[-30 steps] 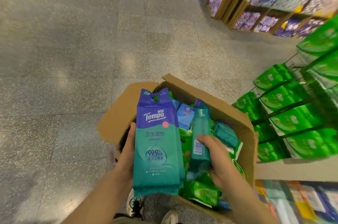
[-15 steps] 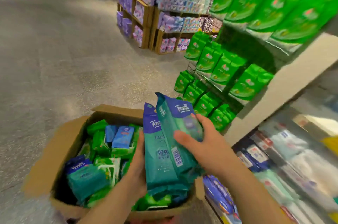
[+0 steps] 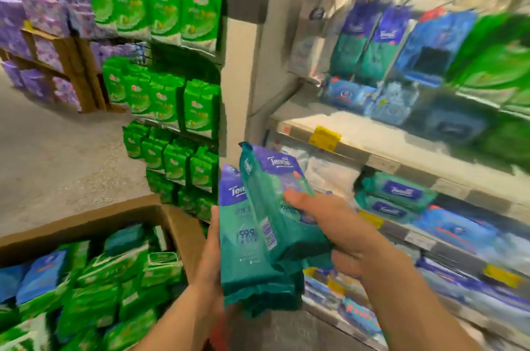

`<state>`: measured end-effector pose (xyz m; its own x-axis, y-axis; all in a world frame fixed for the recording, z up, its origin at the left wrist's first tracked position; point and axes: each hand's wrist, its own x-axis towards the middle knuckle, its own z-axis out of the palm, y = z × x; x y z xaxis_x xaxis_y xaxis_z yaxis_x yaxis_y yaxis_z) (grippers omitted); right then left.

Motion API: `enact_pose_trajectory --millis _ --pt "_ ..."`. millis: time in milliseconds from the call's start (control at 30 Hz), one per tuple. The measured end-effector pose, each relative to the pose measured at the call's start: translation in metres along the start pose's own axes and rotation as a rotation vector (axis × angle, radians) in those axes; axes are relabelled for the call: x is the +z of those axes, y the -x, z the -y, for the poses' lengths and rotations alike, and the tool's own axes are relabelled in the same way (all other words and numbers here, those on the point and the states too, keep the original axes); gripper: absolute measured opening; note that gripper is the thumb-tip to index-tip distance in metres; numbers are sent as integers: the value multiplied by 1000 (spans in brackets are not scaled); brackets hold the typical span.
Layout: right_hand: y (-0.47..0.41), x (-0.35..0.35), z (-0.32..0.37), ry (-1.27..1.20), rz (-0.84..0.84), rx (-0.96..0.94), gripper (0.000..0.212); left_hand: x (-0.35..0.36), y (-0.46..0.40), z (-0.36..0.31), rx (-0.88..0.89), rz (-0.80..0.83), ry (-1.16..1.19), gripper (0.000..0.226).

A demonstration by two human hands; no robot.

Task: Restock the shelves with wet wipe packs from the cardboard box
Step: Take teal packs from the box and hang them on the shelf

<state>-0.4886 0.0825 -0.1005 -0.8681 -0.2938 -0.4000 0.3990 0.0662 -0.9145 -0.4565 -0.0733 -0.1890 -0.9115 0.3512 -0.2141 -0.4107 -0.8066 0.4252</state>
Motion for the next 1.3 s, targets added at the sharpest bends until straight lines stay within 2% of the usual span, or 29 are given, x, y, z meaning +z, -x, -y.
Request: enact_pose_trajectory --millis 67,133,233,300,400,467,567,667,800,900,1033,1300 --pt "17 -31 4 -12 -97 -16 59 18 -11 17 10 -50 -60 108" --pt "34 -64 4 -4 -204 -43 85 42 -20 36 -35 -12 -50 91" --pt "54 -108 2 -72 -265 -97 94 77 -34 61 -78 -9 -87 75" --pt "72 -120 11 -115 -323 -116 85 98 -45 74 -96 -4 -91 73" --pt "83 -141 16 -158 -345 -140 40 123 -57 88 -99 -6 -69 73" --pt "84 -153 17 -189 -392 -149 33 136 -65 93 -83 -24 -46 74" --pt "79 -164 24 -246 -452 -152 32 153 -80 89 -80 -51 -58 66" --pt "65 -175 31 -293 -487 -177 30 161 -102 80 -92 -34 -61 76" --pt "34 -184 49 -312 -532 -194 32 165 -136 58 -82 -6 -71 73" --pt "9 -188 69 -296 -540 -202 33 165 -162 39 -98 20 -103 66" --pt "-20 -192 95 -243 -554 -234 28 165 -198 14 -112 55 -125 72" --pt "-68 -201 127 -212 -488 -301 24 159 -248 -15 -131 17 -159 65"
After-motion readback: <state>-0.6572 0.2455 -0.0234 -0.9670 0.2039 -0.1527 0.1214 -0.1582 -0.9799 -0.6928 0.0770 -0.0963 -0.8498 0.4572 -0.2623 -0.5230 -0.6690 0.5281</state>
